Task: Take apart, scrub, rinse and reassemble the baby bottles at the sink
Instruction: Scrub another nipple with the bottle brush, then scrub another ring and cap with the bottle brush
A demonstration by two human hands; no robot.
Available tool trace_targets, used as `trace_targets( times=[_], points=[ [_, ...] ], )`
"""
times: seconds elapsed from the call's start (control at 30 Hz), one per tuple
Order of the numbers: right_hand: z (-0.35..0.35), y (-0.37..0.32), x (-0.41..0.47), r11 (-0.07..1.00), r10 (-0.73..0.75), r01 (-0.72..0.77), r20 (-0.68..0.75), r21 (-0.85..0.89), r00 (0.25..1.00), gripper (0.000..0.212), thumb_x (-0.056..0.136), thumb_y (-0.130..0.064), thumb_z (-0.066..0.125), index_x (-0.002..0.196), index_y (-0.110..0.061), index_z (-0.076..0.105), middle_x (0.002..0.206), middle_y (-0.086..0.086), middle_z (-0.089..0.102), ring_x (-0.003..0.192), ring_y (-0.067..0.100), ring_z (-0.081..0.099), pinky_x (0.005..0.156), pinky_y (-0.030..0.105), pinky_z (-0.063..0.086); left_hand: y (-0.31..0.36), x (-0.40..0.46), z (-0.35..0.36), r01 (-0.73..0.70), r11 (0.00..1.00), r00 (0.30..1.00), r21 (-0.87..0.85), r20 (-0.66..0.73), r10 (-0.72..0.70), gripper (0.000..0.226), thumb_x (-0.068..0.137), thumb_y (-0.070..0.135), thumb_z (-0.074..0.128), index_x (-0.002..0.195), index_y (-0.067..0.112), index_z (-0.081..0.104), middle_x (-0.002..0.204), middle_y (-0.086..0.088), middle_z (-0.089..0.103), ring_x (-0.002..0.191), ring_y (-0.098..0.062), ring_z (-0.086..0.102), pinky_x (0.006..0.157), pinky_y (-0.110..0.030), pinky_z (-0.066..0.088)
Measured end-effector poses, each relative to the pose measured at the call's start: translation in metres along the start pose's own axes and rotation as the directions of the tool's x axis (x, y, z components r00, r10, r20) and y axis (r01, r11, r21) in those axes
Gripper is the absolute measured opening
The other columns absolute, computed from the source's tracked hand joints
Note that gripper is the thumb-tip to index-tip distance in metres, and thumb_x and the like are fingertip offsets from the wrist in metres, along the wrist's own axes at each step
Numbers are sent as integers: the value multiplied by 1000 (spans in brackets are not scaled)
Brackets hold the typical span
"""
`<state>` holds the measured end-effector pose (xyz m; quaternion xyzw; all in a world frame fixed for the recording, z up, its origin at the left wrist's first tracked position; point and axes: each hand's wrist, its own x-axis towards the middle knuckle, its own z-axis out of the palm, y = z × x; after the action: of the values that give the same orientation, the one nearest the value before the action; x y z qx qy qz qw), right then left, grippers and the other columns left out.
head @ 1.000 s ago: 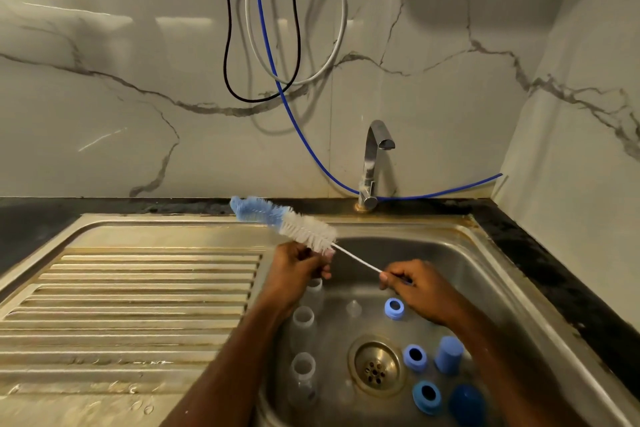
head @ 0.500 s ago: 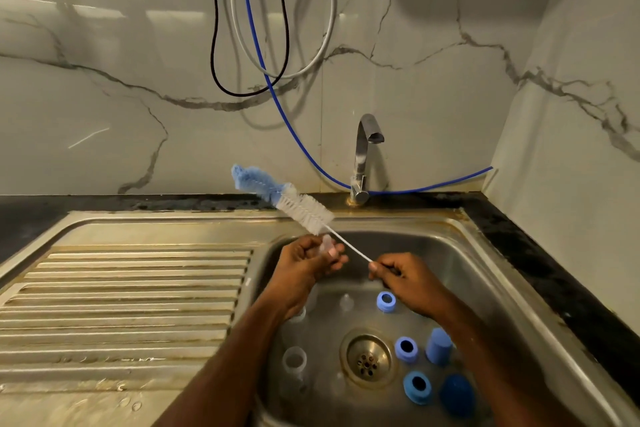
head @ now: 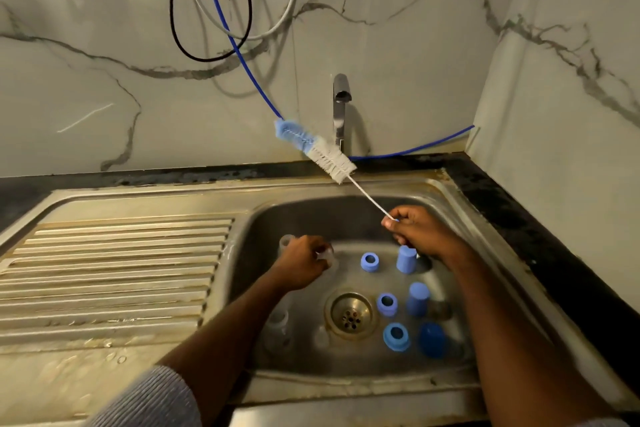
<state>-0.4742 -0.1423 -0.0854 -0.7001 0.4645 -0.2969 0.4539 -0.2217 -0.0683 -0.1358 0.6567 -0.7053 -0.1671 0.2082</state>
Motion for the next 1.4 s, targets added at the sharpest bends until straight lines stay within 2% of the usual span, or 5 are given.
trace_targets(
  times=[0.17,0.3,0.5,0.93,1.4],
  points=[
    [-1,7,5,992,39,-34,45,-118,998,16,96,-16,65,81,-13,63,52,-2,54,46,5,44,51,19,36,2,10,9,-89,979,970,183,238,44,30,89,26,74,118,29,70,127,6,64,121,-16,53,103,-39,44],
    [-2,12,6,989,55,-49,37,-141,998,18,95,-16,66,78,-14,64,50,-4,55,46,5,45,55,22,37,10,19,15,-105,943,968,315,250,24,31,87,36,76,117,39,69,117,9,54,119,-17,37,92,-38,30],
    [-2,15,9,983,70,-63,36,-172,997,14,94,-17,67,81,-11,67,48,-6,56,49,7,47,57,23,39,7,20,26,-215,808,905,549,422,-47,37,89,27,75,124,34,66,126,8,63,134,-21,36,112,-54,17],
    [-3,14,6,988,54,-48,38,-148,998,12,95,-12,65,83,-9,66,46,-8,53,39,-1,43,48,13,37,7,11,33,-305,663,884,683,463,-70,42,87,25,77,127,27,63,135,-3,57,138,-25,39,118,-62,9],
    [-10,12,1,968,114,-103,35,-228,993,9,96,-14,64,89,-11,69,58,-2,56,36,-4,45,43,10,36,75,47,84,-211,935,893,285,444,67,58,83,39,79,135,27,56,124,6,65,124,-19,53,104,-42,28]
  ],
)
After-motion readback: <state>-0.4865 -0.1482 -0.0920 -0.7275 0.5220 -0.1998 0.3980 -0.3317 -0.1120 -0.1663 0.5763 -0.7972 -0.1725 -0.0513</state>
